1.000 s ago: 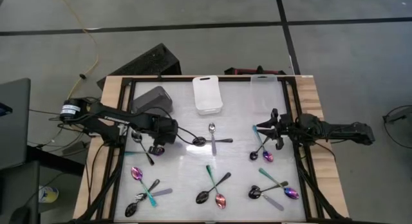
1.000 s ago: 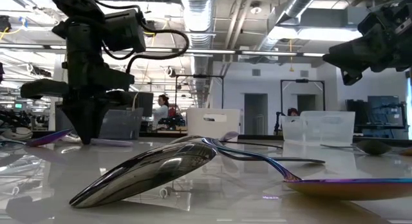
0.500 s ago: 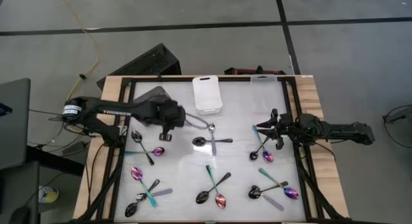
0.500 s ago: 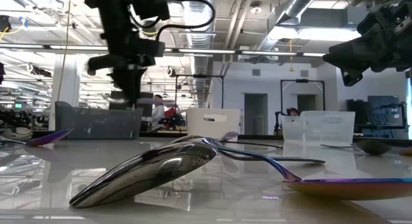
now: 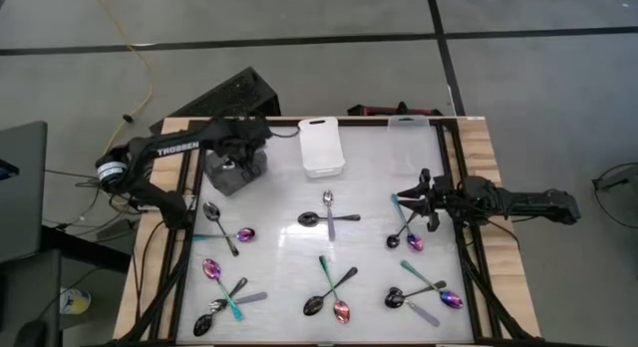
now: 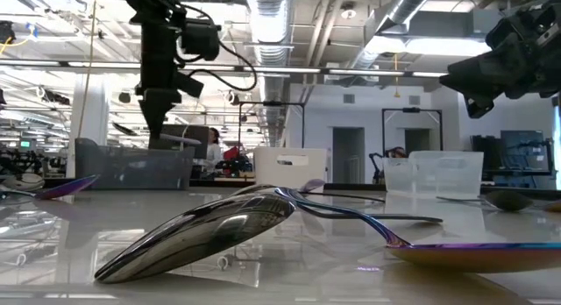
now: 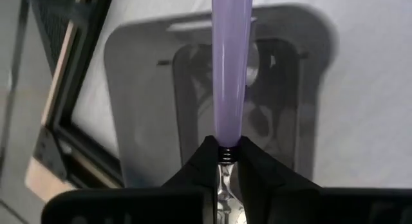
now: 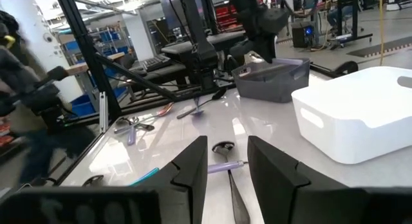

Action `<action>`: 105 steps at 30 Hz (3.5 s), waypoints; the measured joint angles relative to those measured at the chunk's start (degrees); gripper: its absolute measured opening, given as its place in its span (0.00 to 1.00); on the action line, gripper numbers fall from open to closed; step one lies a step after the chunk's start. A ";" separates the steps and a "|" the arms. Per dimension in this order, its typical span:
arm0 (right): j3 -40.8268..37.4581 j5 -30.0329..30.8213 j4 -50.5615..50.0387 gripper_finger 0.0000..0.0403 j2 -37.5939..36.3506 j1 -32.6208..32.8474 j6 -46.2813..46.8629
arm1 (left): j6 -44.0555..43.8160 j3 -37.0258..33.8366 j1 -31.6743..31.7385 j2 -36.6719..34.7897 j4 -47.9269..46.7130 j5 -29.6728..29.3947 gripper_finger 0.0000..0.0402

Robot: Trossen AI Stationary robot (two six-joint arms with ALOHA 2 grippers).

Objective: Sort silverware by color (type)
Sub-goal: Put the purple spoon into the transparent black bin

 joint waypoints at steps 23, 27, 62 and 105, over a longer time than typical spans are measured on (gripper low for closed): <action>0.02 -0.09 -0.51 0.33 -0.01 0.00 -0.70 | -4.07 -9.81 14.66 -0.16 6.32 4.46 0.04; 0.00 -0.11 -0.53 0.33 0.00 0.00 -0.61 | -6.38 -9.73 17.84 1.03 9.45 3.66 0.04; -0.09 -3.50 -0.53 0.33 -0.02 0.00 -0.46 | -8.07 -9.66 17.21 1.01 19.50 4.34 0.05; -0.15 -4.31 1.22 0.33 -0.02 0.00 3.45 | -5.50 -9.00 14.43 0.88 18.59 2.77 0.05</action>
